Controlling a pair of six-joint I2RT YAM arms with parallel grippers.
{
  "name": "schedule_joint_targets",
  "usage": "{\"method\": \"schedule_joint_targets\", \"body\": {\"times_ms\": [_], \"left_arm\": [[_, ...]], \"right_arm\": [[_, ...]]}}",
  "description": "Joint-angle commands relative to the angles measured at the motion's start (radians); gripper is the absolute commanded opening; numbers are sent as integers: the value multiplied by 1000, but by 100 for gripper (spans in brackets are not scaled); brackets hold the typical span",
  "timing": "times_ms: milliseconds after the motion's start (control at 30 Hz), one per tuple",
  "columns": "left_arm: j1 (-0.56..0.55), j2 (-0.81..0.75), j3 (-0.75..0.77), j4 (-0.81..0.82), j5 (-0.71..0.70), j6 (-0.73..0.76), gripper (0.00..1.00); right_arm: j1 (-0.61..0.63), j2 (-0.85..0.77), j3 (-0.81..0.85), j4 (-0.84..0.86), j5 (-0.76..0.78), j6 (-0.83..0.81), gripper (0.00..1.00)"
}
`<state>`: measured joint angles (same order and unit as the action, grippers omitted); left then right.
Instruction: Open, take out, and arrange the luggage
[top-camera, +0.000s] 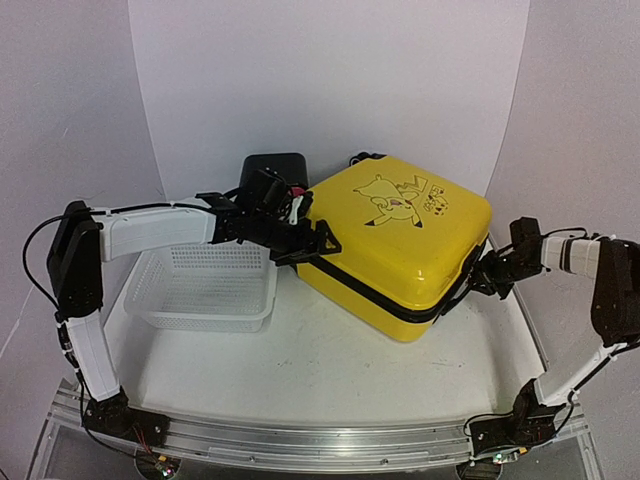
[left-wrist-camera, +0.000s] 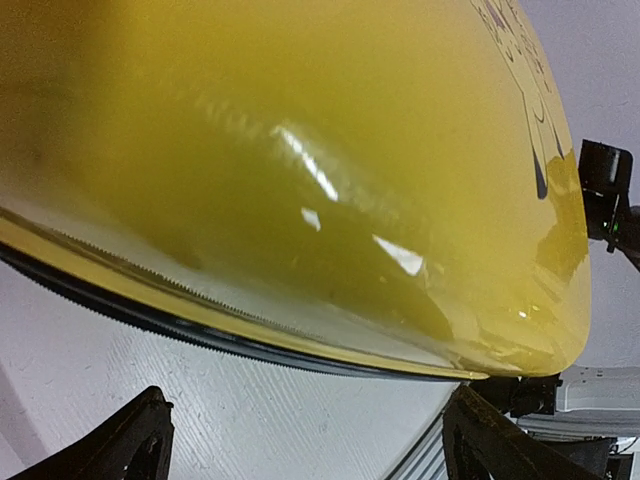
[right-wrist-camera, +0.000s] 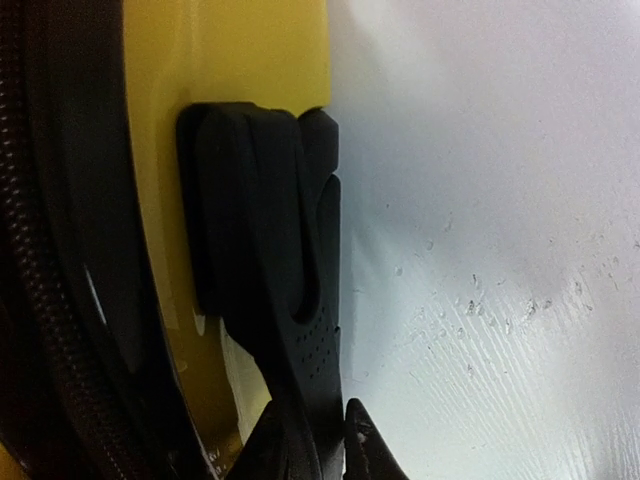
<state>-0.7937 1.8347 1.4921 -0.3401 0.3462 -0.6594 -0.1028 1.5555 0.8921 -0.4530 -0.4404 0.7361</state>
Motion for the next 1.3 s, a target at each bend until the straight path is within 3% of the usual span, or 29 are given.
{"method": "schedule_joint_targets", "body": {"times_ms": [0, 200, 333, 533, 633, 733, 867, 1033, 1267], "left_arm": [[1, 53, 114, 38, 23, 12, 94], [1, 143, 225, 35, 66, 6, 93], [-12, 194, 287, 35, 93, -8, 93], [-13, 309, 435, 22, 110, -11, 93], [-10, 394, 571, -28, 127, -4, 93], [-8, 445, 663, -41, 135, 5, 93], [22, 495, 737, -52, 132, 13, 94], [83, 519, 817, -149, 117, 90, 96], [100, 294, 643, -251, 17, 277, 99]], "right_arm": [[-14, -80, -136, -71, 196, 15, 9], [-14, -260, -318, -86, 212, 40, 0], [-14, -396, -364, -185, 229, 34, 0], [-7, -529, -442, -186, 119, -22, 0], [-5, -595, -455, -211, 60, -73, 2], [-3, -657, -480, -207, -21, -116, 14], [50, -623, -469, -137, -104, -150, 17], [200, -571, -417, -37, -47, -90, 19], [350, -532, -377, 31, 19, -41, 28]]}}
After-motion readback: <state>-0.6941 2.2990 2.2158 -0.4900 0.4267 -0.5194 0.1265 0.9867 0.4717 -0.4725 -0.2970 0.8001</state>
